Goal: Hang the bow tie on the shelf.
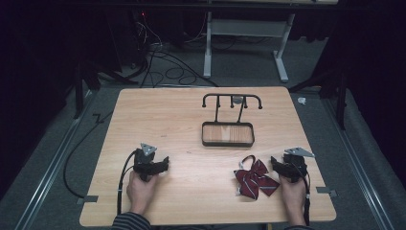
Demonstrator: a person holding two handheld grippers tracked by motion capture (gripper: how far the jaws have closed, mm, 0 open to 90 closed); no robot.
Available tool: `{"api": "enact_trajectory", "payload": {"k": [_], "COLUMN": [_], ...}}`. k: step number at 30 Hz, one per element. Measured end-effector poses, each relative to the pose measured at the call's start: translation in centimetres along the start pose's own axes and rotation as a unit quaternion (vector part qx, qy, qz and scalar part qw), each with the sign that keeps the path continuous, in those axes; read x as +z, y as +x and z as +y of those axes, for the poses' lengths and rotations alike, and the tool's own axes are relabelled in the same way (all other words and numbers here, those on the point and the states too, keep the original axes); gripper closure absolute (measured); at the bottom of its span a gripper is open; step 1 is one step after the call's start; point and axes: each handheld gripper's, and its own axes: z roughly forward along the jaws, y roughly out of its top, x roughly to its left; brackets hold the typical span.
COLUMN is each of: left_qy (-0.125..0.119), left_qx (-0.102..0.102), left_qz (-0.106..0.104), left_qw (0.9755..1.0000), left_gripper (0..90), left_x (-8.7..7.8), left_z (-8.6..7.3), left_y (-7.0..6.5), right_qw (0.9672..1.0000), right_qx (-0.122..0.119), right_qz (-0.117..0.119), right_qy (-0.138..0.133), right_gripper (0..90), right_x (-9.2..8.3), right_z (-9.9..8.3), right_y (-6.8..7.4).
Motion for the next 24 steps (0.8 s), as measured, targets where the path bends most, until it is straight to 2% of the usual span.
{"api": "enact_trajectory", "payload": {"k": [19, 24], "left_qy": [0.000, -0.001], "left_qx": [-0.001, -0.001], "left_qz": [0.000, 0.000], "left_qw": [1.0000, 1.0000], "left_gripper": [23.5, 23.5], "left_x": [-0.01, 0.00], "left_z": [-0.01, -0.02], "left_y": [0.00, 0.00], "right_qw": [1.0000, 1.0000], "right_qx": [-0.001, -0.004], "right_qz": [0.002, 0.003], "right_qy": [0.000, -0.004], "right_gripper": [44.6, 49.1], "right_x": [-0.04, -0.17], "right_z": [-0.02, -0.14], "right_y": [0.08, 0.08]}}
